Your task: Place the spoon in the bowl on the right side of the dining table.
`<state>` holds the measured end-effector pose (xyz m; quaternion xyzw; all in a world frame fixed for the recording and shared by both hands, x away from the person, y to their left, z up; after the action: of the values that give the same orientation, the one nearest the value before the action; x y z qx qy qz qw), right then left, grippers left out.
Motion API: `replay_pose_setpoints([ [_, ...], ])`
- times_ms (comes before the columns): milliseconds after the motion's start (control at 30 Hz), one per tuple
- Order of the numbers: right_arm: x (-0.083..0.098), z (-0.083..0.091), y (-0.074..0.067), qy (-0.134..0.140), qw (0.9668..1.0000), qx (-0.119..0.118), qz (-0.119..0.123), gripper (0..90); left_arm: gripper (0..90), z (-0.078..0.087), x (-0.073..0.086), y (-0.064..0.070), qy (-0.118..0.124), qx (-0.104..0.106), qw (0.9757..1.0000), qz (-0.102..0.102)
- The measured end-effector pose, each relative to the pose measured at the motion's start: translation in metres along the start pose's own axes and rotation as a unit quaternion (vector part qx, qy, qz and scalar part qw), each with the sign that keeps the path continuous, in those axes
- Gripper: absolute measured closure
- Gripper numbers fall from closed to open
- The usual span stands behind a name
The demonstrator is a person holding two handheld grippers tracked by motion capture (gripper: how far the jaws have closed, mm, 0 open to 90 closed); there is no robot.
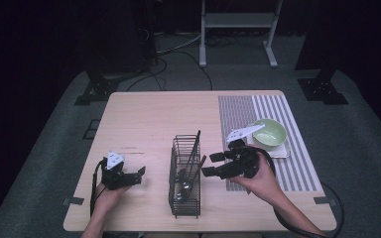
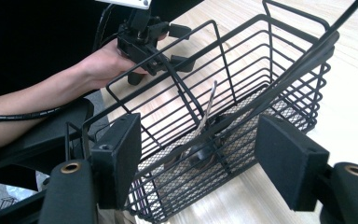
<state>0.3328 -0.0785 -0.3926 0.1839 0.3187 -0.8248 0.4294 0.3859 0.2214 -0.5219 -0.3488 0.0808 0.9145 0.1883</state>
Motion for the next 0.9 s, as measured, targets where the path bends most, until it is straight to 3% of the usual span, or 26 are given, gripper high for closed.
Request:
replay_pose_setpoints([
  [600,-0.011,-0.002,0.004,0.002,0.9999,-0.001,-0.014,53.6,0.0,0.000,0.000,0.000,0.000,0.001,1.0000,0.000],
  [900,-0.013,-0.006,0.003,-0.010,0.9998,0.009,-0.018,72.5,0.0,0.000,0.000,0.000,0.000,0.001,1.0000,-0.001],
])
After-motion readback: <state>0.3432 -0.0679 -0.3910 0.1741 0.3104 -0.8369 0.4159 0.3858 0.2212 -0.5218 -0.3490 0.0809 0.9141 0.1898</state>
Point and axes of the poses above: each handheld gripper's, and its own axes: z roughly backward along the jaws, x roughly out of its underside, y roughly to its right, the point moved 8 cm from there along -z, roughly forward along the jaws, and after that the axes turned 15 degrees about -y, right-handed, at the moved point
